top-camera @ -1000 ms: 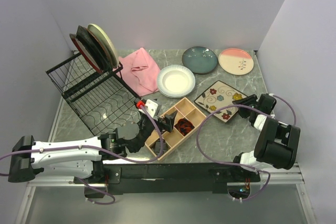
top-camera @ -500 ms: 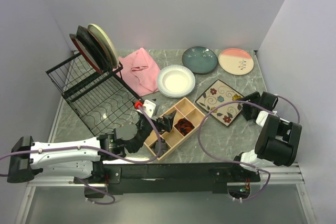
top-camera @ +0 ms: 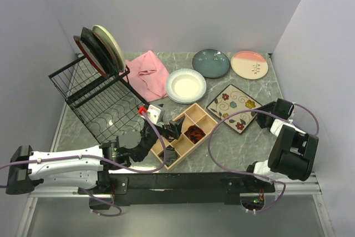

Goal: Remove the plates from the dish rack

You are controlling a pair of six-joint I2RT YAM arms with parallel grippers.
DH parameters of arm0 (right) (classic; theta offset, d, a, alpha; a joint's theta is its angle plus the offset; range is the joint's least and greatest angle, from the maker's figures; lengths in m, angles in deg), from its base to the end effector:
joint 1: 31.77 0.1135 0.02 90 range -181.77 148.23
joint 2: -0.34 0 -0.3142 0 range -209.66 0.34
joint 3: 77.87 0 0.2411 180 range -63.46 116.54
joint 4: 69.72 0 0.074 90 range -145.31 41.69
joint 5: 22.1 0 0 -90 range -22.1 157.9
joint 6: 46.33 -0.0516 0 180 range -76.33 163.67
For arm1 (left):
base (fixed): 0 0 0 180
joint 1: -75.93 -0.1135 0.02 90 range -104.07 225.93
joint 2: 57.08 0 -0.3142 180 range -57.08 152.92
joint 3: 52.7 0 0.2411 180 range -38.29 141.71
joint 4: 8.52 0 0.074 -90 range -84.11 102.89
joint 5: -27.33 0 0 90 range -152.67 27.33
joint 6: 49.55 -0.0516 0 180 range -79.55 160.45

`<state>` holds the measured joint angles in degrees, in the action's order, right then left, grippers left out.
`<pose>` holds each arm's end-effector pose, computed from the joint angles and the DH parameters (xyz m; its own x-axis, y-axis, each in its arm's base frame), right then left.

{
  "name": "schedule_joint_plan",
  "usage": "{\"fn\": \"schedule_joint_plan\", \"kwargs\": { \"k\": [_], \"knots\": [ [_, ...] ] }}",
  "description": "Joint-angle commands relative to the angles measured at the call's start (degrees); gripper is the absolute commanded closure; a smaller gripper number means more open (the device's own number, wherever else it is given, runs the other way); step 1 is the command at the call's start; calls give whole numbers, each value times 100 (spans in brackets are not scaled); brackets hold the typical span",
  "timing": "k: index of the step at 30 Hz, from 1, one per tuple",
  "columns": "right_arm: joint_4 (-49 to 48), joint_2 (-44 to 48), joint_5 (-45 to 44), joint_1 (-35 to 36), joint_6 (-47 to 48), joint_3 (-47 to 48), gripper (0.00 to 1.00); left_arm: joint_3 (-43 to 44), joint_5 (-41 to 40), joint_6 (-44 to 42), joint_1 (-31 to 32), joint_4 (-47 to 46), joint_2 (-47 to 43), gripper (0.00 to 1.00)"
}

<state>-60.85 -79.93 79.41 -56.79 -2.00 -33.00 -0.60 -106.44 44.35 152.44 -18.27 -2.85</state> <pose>0.2333 -0.0975 0.1966 -0.2382 0.8847 -0.4007 0.6516 0.4515 0.6095 0.0785 -0.1741 0.3742 -0.0060 -0.1855 -0.9826 0.5431 0.8245 -0.1589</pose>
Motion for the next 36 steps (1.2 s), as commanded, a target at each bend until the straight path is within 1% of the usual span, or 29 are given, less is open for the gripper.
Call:
{"fn": "schedule_joint_plan", "kwargs": {
  "k": [1,4,6,7,8,10,11,12,14,16,19,21,27,28,30,31,33,36],
  "knots": [
    [-447,-199,202,-30,-29,-101,42,-8,44,85,-5,-203,-133,1],
    [-527,-498,422,-21,-91,21,42,-8,9,58,-5,-194,-124,1],
    [-745,-664,501,-30,-170,30,44,-8,-18,49,-5,-194,-107,0],
    [-834,-718,589,-30,-223,22,47,1,-26,49,-5,-194,-89,0],
    [-939,-744,624,-30,-336,4,57,19,-44,49,-5,-177,-80,1],
    [-1255,-867,712,-30,-460,-40,68,36,-62,32,-5,-168,-63,1],
    [-1370,-963,808,-30,-600,-57,77,28,-79,23,-5,-168,-62,1],
    [-1562,-1016,861,-30,-671,-57,81,19,-88,14,-5,-185,-62,1],
    [-1704,-1209,993,-21,-811,-31,88,10,-149,-3,-5,-194,-71,0],
    [-1862,-1333,1029,-21,-934,57,89,10,-158,-21,-5,-203,-80,1],
    [-2169,-1526,1038,-21,-1118,92,94,10,-132,-12,-5,-203,-89,1],
    [-2293,-1649,1073,-21,-1146,196,94,10,-132,-12,-5,-203,-63,1],
    [-1881,-1623,800,111,-1076,408,84,72,-132,-21,-5,-159,52,1],
    [-1863,-1632,809,111,-1032,426,77,89,-132,-12,4,-150,43,1],
    [-1854,-1632,809,111,-1023,435,74,80,-114,-4,-5,-159,34,1],
    [-1854,-1641,818,111,-1014,435,69,54,-106,-3,-5,-168,34,0],
    [-1784,-1650,827,120,-997,478,66,54,-106,-3,-5,-176,25,1],
    [-1661,-1650,871,111,-891,540,59,63,-132,-12,-5,-168,25,0]
  ]
}}
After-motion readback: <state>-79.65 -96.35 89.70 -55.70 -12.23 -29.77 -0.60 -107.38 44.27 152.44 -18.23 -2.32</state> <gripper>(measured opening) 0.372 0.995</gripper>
